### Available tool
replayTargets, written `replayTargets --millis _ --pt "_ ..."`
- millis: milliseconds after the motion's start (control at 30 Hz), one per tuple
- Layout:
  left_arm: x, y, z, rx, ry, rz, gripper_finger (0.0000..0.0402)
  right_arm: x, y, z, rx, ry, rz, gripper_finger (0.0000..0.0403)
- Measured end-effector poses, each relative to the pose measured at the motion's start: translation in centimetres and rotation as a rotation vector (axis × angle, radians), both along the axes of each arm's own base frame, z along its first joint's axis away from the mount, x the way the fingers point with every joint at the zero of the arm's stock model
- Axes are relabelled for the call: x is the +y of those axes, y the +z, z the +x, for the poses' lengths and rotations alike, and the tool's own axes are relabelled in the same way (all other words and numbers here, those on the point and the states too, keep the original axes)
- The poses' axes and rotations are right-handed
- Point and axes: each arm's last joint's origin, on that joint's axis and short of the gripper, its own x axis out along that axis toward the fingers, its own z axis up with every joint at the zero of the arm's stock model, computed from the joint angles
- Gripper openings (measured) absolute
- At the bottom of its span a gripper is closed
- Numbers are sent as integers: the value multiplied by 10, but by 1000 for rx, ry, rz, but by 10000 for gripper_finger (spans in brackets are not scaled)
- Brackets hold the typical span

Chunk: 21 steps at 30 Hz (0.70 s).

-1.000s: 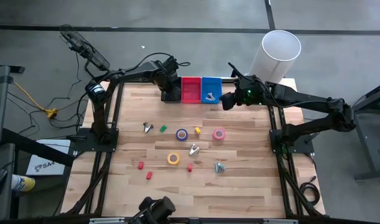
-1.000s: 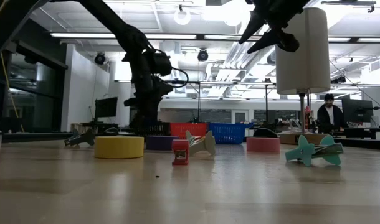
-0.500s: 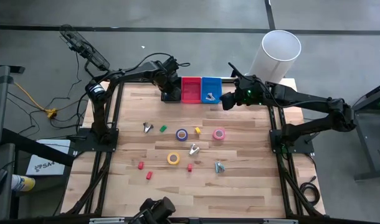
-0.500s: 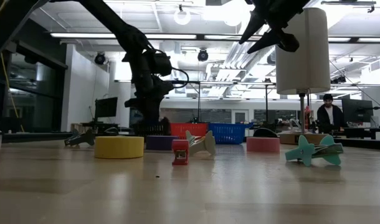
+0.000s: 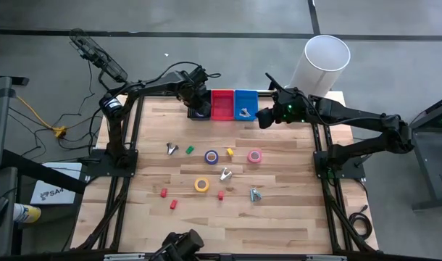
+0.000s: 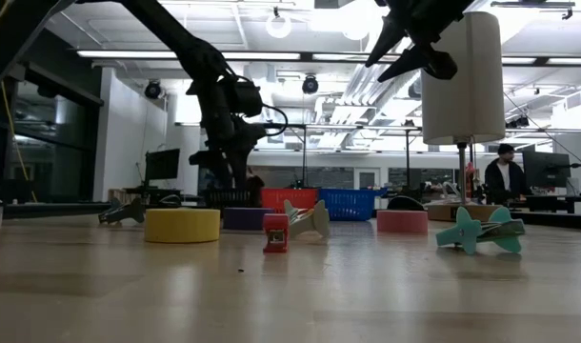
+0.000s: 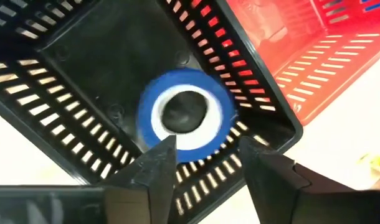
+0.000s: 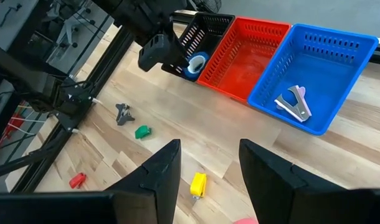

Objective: Pick and place Stapler, Stapler remover, tape
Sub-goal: Put the blue tape into the black bin

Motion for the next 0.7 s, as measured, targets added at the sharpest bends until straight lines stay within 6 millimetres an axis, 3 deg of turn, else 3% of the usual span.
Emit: replayTargets --millis 333,700 --pt "-2 0 -1 -4 -16 -30 193 0 0 0 -2 10 7 154" --pt "-17 4 0 6 -161 -139 193 0 0 0 3 25 -4 154"
